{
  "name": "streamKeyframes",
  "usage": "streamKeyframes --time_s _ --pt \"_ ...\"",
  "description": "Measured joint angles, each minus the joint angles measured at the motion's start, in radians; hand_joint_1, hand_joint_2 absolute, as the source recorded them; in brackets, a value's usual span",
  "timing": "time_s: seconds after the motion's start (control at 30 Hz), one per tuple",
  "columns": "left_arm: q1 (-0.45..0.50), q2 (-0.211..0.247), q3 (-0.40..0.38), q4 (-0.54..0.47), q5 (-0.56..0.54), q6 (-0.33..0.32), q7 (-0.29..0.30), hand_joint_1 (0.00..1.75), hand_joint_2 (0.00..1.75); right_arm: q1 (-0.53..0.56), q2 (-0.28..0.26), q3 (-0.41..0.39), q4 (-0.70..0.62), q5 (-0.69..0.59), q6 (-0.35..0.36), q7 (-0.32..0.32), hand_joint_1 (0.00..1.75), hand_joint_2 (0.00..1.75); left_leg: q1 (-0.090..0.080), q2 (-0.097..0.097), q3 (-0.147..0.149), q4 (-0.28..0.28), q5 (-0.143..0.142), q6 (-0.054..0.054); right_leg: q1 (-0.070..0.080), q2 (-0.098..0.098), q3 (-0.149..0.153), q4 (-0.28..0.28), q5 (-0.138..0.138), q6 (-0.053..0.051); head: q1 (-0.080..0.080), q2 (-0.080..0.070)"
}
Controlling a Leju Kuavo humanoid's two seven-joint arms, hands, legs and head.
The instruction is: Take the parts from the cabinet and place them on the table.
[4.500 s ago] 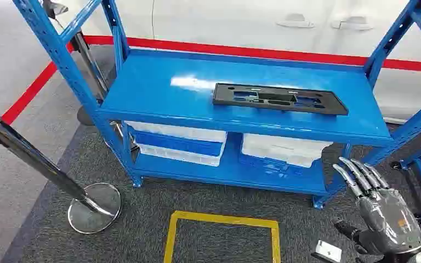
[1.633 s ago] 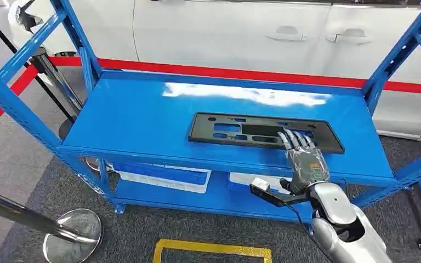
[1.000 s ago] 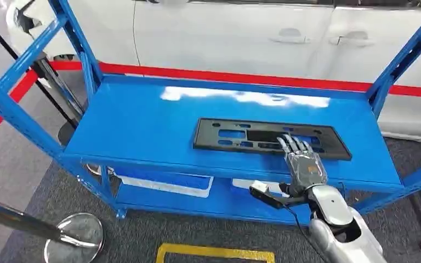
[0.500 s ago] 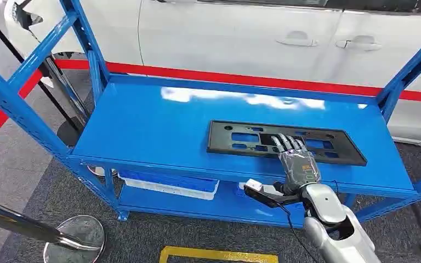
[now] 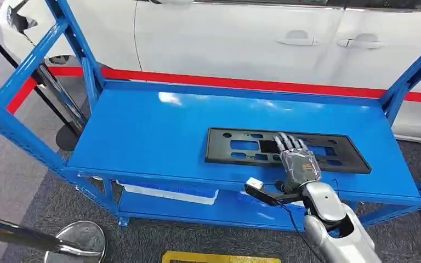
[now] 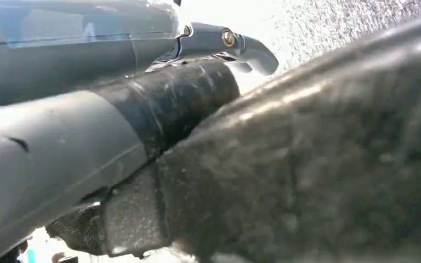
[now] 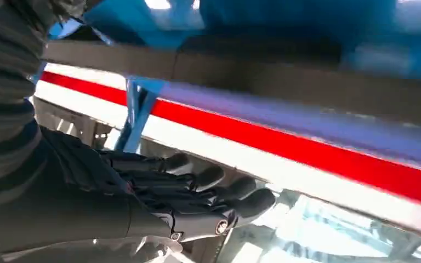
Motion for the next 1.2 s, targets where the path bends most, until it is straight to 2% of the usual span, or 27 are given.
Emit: streamKeyframes --time_s 0.07,0.1,0.13,0.17,0.2,0.23,0.27,0.3,0.33,0.37,0.4,0.43,0.47,0.53,0.57,0.63,0.67,0.73,0.87,0.93,1.0,1.07,1.13,1.2 --pt "0.001 0.002 -0.001 0.000 0.000 0.000 0.001 0.00 0.00 -0.002 0.004 0.000 0.002 0.001 0.000 0.000 0.00 1.75 0.008 -0.001 -0.081 0.145 -0.049 -0.017 -0.006 -0.002 0.018 -0.008 -0.004 0.003 0.000 0.000" --pt "0.001 0.004 -0.004 0.000 0.000 0.000 -0.002 0.00 0.00 -0.001 0.004 0.000 0.005 0.002 0.000 0.000 0.00 1.75 0.010 -0.001 -0.124 0.213 -0.066 -0.025 -0.009 -0.003 0.024 -0.008 -0.011 0.012 0.000 0.000" --pt "-0.001 0.005 -0.010 0.000 0.000 0.000 -0.007 0.00 0.00 0.001 0.005 0.000 0.007 0.002 0.001 0.000 0.00 1.75 0.011 -0.001 -0.151 0.253 -0.064 -0.033 -0.015 -0.004 0.033 -0.006 -0.020 0.023 0.000 0.000" --pt "-0.002 0.006 -0.015 0.000 0.000 0.000 -0.008 0.00 0.00 0.003 0.007 0.000 0.010 0.003 0.001 0.000 0.00 1.75 0.011 -0.001 -0.150 0.242 -0.033 -0.042 -0.021 -0.004 0.045 -0.004 -0.030 0.032 0.000 0.000" --pt "-0.003 0.008 -0.017 0.000 0.000 0.000 -0.005 0.00 0.00 0.004 0.009 0.000 0.012 0.003 0.001 0.000 0.00 1.75 0.015 0.000 -0.132 0.191 0.021 -0.052 -0.028 -0.003 0.057 0.002 -0.042 0.042 0.000 0.000" --pt "-0.004 0.008 -0.017 0.000 0.000 0.000 -0.005 0.00 0.00 0.004 0.012 0.001 0.013 0.003 0.001 0.000 0.00 1.75 0.022 0.002 -0.104 0.112 0.084 -0.062 -0.035 -0.002 0.066 0.013 -0.052 0.052 0.000 0.000" --pt "-0.004 0.008 -0.018 0.000 0.000 0.000 -0.007 0.00 0.00 0.003 0.013 0.001 0.013 0.005 0.002 0.000 0.23 1.75 0.029 0.006 -0.082 0.038 0.128 -0.071 -0.040 -0.001 0.071 0.026 -0.067 0.062 0.000 0.000" --pt "-0.001 0.004 -0.019 0.000 -0.002 -0.005 -0.008 0.00 0.00 0.003 0.013 0.001 0.015 0.011 0.005 0.002 1.52 1.75 0.021 0.006 -0.081 0.055 0.105 -0.076 -0.034 0.002 0.065 0.032 -0.074 0.070 -0.002 0.000" --pt "-0.003 0.005 -0.025 0.002 -0.004 -0.007 -0.002 0.00 0.00 0.002 0.013 0.002 0.019 0.025 0.012 0.003 1.68 1.75 0.025 0.000 -0.065 0.021 0.098 -0.064 -0.029 0.004 0.051 0.057 -0.079 0.075 -0.004 0.000" --pt "-0.005 0.007 -0.032 0.002 -0.005 -0.008 0.002 0.00 0.00 0.000 0.013 0.002 0.021 0.039 0.013 0.009 1.69 1.75 0.027 -0.005 -0.068 0.008 0.077 -0.038 -0.027 0.006 0.038 0.062 -0.080 0.077 -0.004 0.000" --pt "-0.005 0.007 -0.037 0.002 -0.005 -0.002 -0.001 0.00 0.00 0.000 0.013 0.003 0.026 0.053 0.016 0.021 1.71 1.75 0.029 -0.006 -0.071 0.009 0.081 -0.032 -0.023 0.006 0.032 0.062 -0.078 0.074 -0.004 0.000" --pt "-0.004 0.006 -0.044 0.002 -0.003 0.019 -0.006 0.00 0.00 0.000 0.015 0.005 0.032 0.061 0.017 0.026 1.73 1.75 0.029 -0.009 -0.072 0.006 0.082 -0.031 -0.023 0.006 0.032 0.059 -0.076 0.063 -0.004 0.000" --pt "-0.002 0.005 -0.049 0.002 -0.003 0.046 -0.011 0.00 0.00 -0.003 0.016 0.005 0.041 0.066 0.018 0.030 1.75 1.75 0.029 -0.010 -0.072 0.006 0.082 -0.031 -0.021 0.007 0.033 0.058 -0.074 0.057 -0.004 0.000" --pt "0.005 0.001 -0.061 0.002 0.001 0.132 -0.034 0.00 0.00 -0.003 0.016 0.005 0.063 0.075 0.016 0.039 1.75 1.75 0.031 -0.012 -0.071 0.006 0.081 -0.029 -0.019 0.007 0.037 0.054 -0.072 0.055 -0.004 0.000" --pt "0.009 -0.002 -0.069 0.002 0.009 0.197 -0.054 0.00 0.00 -0.001 0.016 0.003 0.075 0.079 0.013 0.040 1.75 1.75 0.031 -0.012 -0.071 0.006 0.080 -0.029 -0.018 0.007 0.037 0.052 -0.070 0.053 -0.004 0.000" --pt "0.012 0.002 -0.069 0.002 0.055 0.313 -0.144 0.00 0.00 0.014 0.015 -0.007 0.089 0.088 0.002 0.054 1.75 1.75 0.032 -0.011 -0.071 0.006 0.077 -0.024 -0.017 0.006 0.038 0.050 -0.070 0.052 -0.004 0.000" --pt "0.014 0.009 -0.068 0.002 0.077 0.344 -0.189 0.00 0.00 0.026 0.014 -0.014 0.091 0.091 -0.001 0.059 1.75 1.75 0.032 -0.012 -0.071 0.006 0.076 -0.022 -0.017 0.006 0.039 0.050 -0.069 0.052 -0.004 0.000" --pt "0.016 0.029 -0.065 0.002 0.112 0.365 -0.259 0.00 0.00 0.045 0.010 -0.028 0.099 0.093 -0.011 0.061 1.75 1.75 0.031 -0.010 -0.071 0.006 0.075 -0.018 -0.016 0.006 0.040 0.048 -0.069 0.052 -0.004 0.000" --pt "0.022 0.074 -0.044 0.002 0.173 0.369 -0.351 0.00 0.00 0.076 0.003 -0.045 0.101 0.097 -0.031 0.071 1.75 1.75 0.030 -0.005 -0.069 0.006 0.072 -0.014 -0.015 0.007 0.040 0.044 -0.070 0.052 -0.004 0.000" --pt "0.032 0.114 -0.013 0.002 0.242 0.370 -0.494 0.00 0.00 0.097 0.000 -0.069 0.100 0.107 -0.043 0.070 1.75 1.75 0.030 -0.006 -0.068 0.006 0.071 -0.010 -0.014 0.006 0.042 0.043 -0.073 0.055 -0.004 0.000" --pt "0.041 0.142 0.013 0.002 0.276 0.370 -0.563 0.00 0.00 0.116 -0.004 -0.087 0.098 0.112 -0.051 0.070 1.75 1.75 0.030 -0.006 -0.065 0.006 0.071 -0.009 -0.014 0.005 0.044 0.043 -0.075 0.061 -0.005 0.000" --pt "0.046 0.158 0.033 0.002 0.295 0.372 -0.588 0.00 0.00 0.120 -0.007 -0.100 0.096 0.113 -0.051 0.071 1.75 1.75 0.030 -0.004 -0.063 0.006 0.070 -0.008 -0.014 0.006 0.045 0.043 -0.075 0.063 -0.005 0.000" --pt "0.057 0.167 0.042 0.002 0.312 0.372 -0.605 0.00 0.00 0.137 -0.012 -0.114 0.092 0.115 -0.052 0.071 1.75 1.75 0.031 -0.002 -0.061 0.006 0.069 -0.007 -0.013 0.007 0.046 0.043 -0.077 0.071 -0.004 0.000" --pt "0.059 0.171 0.050 0.002 0.303 0.372 -0.562 0.00 0.00 0.160 -0.018 -0.137 0.079 0.116 -0.058 0.053 1.75 1.75 0.032 -0.004 -0.058 0.005 0.069 -0.006 -0.012 0.005 0.049 0.043 -0.078 0.073 -0.004 0.000"
